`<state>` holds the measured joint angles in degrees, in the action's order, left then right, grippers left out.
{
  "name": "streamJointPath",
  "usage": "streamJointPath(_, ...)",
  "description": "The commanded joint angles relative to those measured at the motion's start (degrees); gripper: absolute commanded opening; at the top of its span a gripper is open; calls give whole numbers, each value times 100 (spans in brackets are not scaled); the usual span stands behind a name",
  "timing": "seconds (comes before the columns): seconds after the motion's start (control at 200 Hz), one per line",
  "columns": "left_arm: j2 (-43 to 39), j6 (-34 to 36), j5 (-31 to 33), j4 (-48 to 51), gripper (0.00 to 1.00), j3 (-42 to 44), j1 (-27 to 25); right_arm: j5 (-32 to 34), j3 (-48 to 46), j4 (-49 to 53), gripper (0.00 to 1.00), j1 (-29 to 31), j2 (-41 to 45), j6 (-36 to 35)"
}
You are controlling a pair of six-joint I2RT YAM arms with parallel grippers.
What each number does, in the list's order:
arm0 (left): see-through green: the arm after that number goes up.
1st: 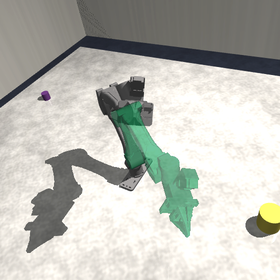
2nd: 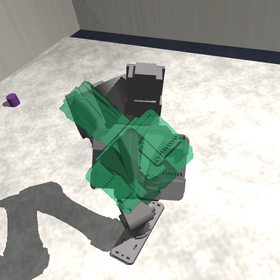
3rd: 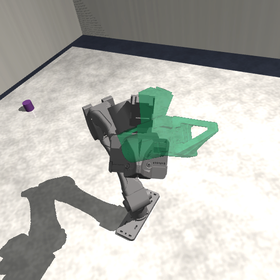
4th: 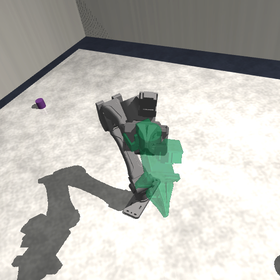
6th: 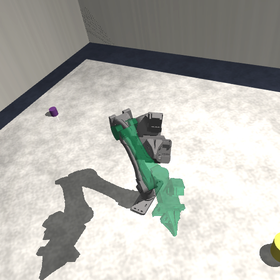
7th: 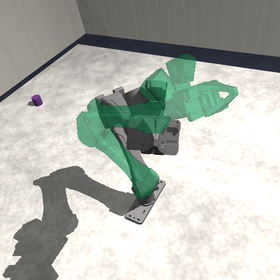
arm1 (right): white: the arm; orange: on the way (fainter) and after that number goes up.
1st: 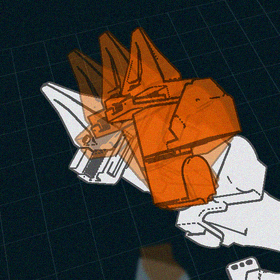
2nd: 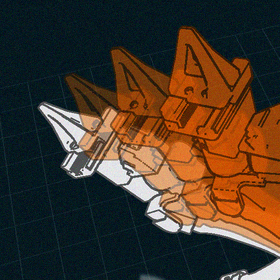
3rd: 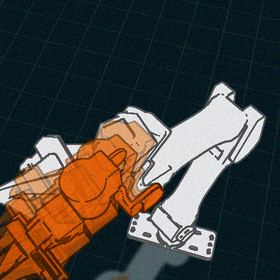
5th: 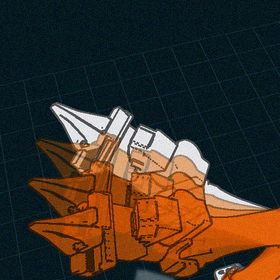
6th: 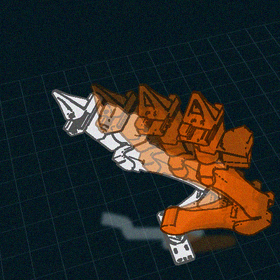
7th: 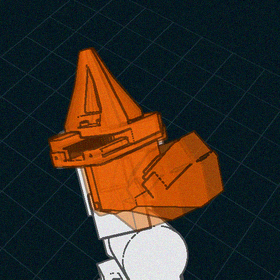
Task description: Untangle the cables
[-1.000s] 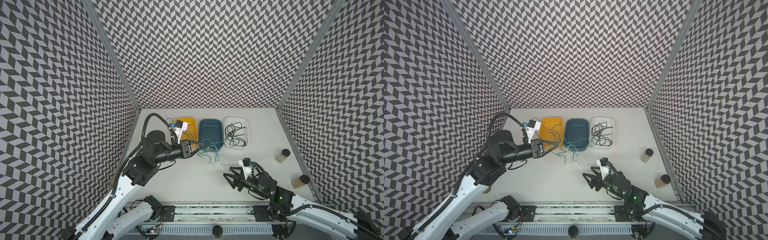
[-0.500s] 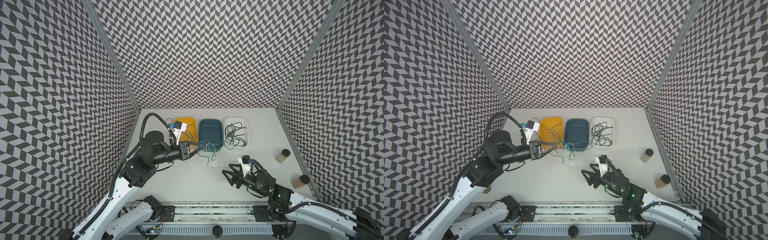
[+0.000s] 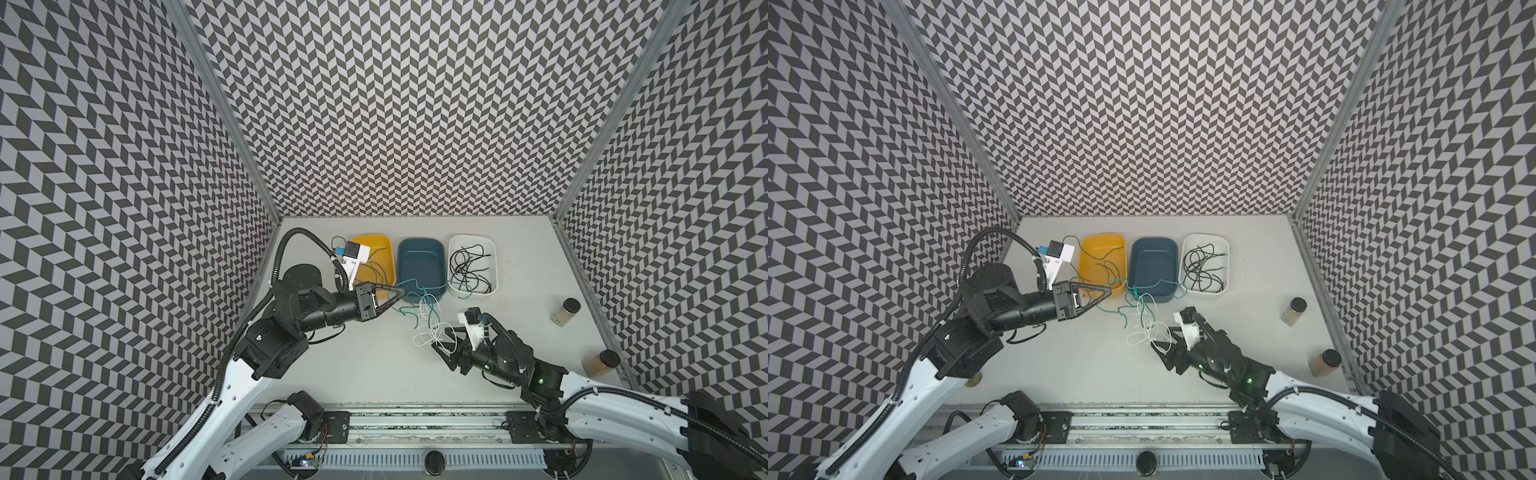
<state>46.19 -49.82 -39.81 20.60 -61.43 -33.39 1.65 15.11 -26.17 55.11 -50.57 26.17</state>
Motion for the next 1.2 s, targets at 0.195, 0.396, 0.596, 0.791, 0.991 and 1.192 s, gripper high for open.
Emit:
streamJointPath(0.195,-192,331,114,414,0,-286,68,554,114,-233,13,-20,-29,-85)
streamJointPath(0.396,-264,509,65,789,0,-312,350,643,14,122,0,-20,362,-217)
streamJointPath(0.596,-321,409,-111,722,0,-296,575,783,-122,19,0,-19,455,-176)
streamJointPath(0.791,-256,1747,740,2730,0,-1553,850,2179,-91,1090,0,-84,846,243)
streamJointPath(0.991,-218,2436,2154,3536,0,-2433,838,948,278,2928,0,-1951,574,1250)
streamJointPath(1.192,-172,2850,2991,3952,0,-2870,632,543,448,3667,0,-2474,1361,913)
